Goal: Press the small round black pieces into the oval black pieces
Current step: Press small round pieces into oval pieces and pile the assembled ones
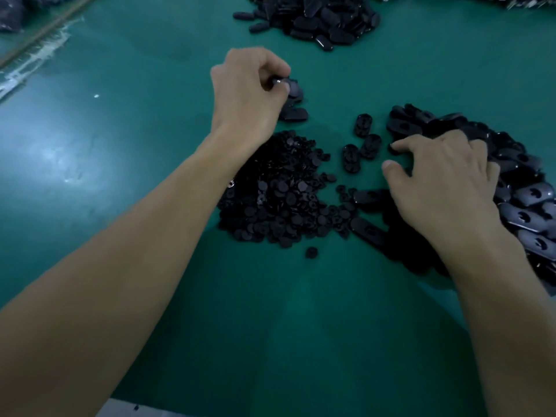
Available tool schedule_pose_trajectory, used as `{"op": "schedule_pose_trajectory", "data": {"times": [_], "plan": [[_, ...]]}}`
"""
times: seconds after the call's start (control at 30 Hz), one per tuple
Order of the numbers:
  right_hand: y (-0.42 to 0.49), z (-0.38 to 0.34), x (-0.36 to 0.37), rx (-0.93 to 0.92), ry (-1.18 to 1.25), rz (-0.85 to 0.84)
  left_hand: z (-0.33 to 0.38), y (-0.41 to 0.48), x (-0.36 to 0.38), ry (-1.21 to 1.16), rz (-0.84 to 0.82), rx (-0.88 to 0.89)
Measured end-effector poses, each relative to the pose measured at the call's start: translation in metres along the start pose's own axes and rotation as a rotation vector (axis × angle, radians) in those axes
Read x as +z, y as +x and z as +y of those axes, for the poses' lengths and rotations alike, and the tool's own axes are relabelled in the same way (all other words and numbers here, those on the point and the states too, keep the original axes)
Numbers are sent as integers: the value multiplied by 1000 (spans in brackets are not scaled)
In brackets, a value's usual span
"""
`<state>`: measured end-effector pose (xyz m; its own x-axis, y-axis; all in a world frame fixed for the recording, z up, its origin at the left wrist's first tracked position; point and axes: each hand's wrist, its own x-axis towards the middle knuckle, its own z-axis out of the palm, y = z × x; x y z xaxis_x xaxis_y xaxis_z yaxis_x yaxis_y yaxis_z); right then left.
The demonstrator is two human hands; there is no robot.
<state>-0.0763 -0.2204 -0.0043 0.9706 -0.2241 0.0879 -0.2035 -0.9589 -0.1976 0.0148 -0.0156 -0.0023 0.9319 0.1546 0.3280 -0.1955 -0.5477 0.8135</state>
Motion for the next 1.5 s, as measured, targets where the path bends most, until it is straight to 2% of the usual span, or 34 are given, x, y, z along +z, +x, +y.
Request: {"op": "schedule_pose_trajectory", "data": {"times": [0.4,0.53,0.63,0.73,0.9,1.0,1.17,1.23,1.4,1.5], "plan": [[-1,-2,0,-8,31,128,-16,17,6,264,-39,-21],[0,-3,-1,-38,110,261,-13,11,7,294,-46,-9],[1,-5,-2,-106,291,315,-4,5,4,296,-42,38],[1,-10,-2,-177,490,290,10,-4,1,168,-100,93],[3,-12,1,-194,814,309,25,-25,-2,-54,-340,157],[5,-14,2,-184,1075,221,25,-34,1,-87,-426,171],[4,-18,0,-139,1424,43,25,-41,-2,-248,-397,125],[2,-19,0,-125,1452,21,25,-43,-5,-263,-382,130],[1,-19,2,-170,1281,61,25,-52,-6,-242,-355,200],[1,-18,2,-181,1280,59,24,-54,-7,-242,-360,220]]}}
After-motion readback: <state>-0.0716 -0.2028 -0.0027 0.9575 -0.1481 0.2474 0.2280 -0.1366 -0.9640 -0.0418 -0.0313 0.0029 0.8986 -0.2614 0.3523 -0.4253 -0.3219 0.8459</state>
